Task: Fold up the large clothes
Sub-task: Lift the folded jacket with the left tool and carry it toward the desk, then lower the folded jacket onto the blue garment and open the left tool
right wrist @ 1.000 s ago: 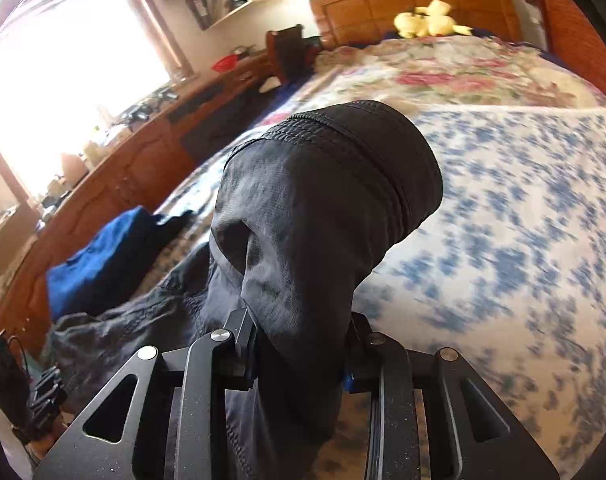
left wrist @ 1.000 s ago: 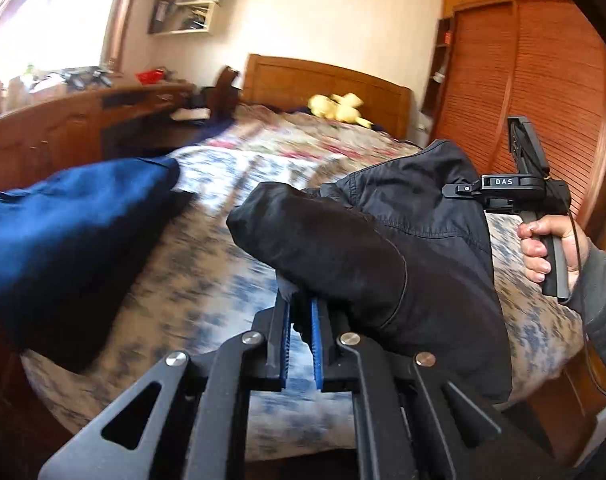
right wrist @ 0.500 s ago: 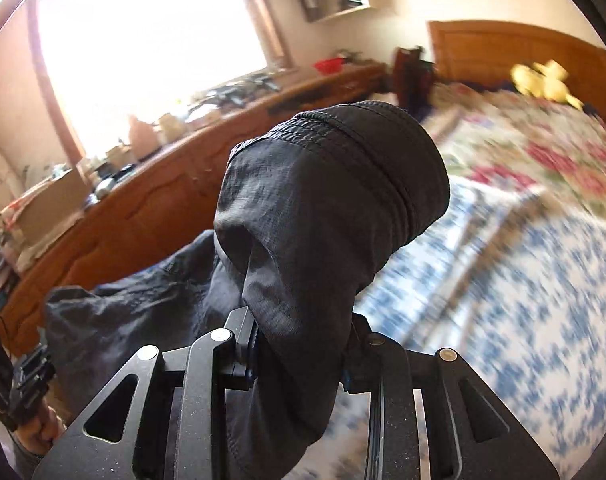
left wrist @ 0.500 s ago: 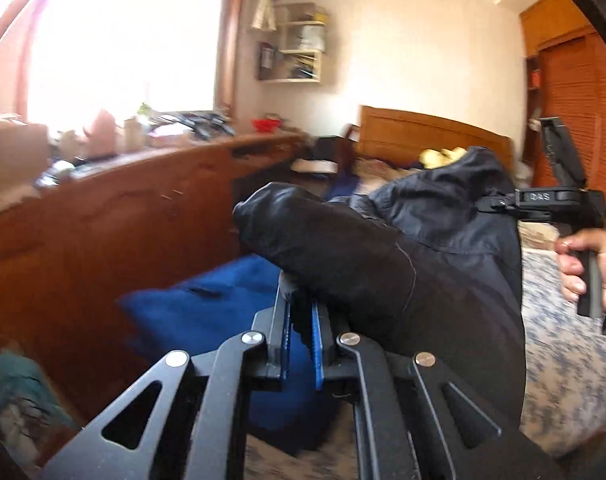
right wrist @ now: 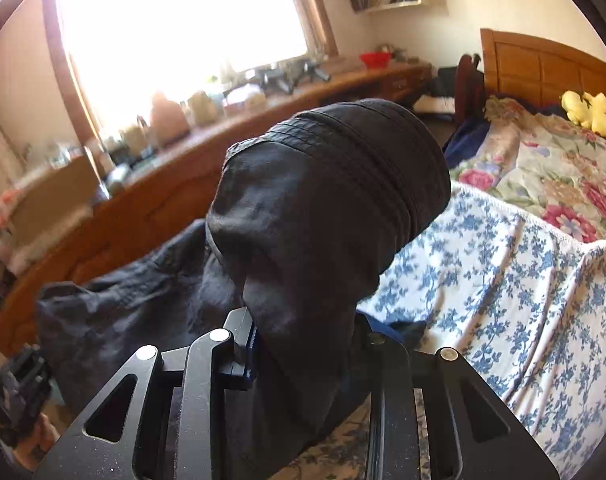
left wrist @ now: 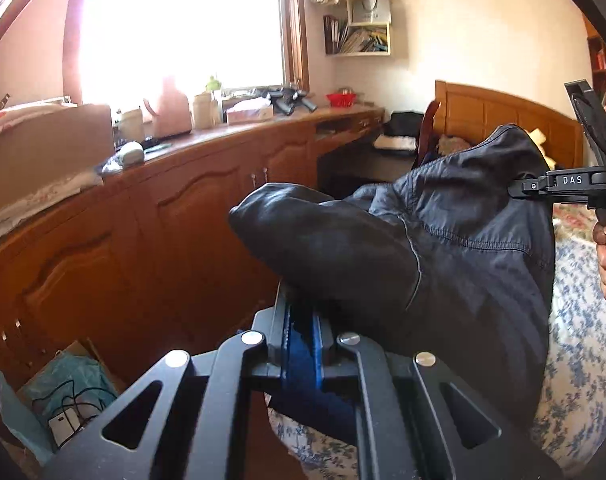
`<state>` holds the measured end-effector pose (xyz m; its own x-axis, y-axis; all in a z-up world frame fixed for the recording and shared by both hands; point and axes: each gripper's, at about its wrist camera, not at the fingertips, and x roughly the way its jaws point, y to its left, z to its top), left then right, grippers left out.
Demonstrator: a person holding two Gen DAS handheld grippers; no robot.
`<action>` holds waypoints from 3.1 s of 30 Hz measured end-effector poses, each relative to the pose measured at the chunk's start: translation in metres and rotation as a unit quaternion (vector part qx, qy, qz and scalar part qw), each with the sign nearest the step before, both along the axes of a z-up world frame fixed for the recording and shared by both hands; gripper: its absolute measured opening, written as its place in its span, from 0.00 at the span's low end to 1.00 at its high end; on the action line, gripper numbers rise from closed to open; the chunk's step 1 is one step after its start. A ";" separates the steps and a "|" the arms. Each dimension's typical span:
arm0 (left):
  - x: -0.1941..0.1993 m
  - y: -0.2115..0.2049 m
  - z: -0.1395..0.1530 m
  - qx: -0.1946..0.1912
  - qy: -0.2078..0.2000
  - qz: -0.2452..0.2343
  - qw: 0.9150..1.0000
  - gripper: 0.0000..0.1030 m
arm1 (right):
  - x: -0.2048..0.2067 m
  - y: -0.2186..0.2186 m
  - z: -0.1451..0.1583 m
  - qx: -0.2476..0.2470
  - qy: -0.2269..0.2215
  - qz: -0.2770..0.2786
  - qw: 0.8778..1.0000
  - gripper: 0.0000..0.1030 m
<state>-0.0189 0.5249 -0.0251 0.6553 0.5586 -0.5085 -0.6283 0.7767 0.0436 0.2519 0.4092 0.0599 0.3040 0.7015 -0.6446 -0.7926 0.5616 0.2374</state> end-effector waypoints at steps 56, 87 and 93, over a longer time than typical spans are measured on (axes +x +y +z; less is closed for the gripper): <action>-0.055 -0.108 0.024 0.002 -0.076 -0.060 0.995 0.51 | -0.121 -0.061 -0.046 -0.032 -0.070 0.135 0.988 0.91; 0.050 -0.281 -0.026 -0.058 -0.005 -0.165 0.985 0.52 | -0.116 -0.285 -0.041 -0.004 -0.095 0.028 0.995 0.91; 0.063 -0.321 -0.036 -0.052 0.002 -0.190 0.980 0.52 | -0.120 -0.353 -0.059 -0.017 -0.100 -0.035 0.994 0.91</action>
<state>0.0442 0.2042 -0.0613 0.8037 0.2196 -0.5530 -0.2933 0.9549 -0.0471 0.1319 0.0565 0.0011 0.4762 0.6522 -0.5898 -0.7805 0.6224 0.0581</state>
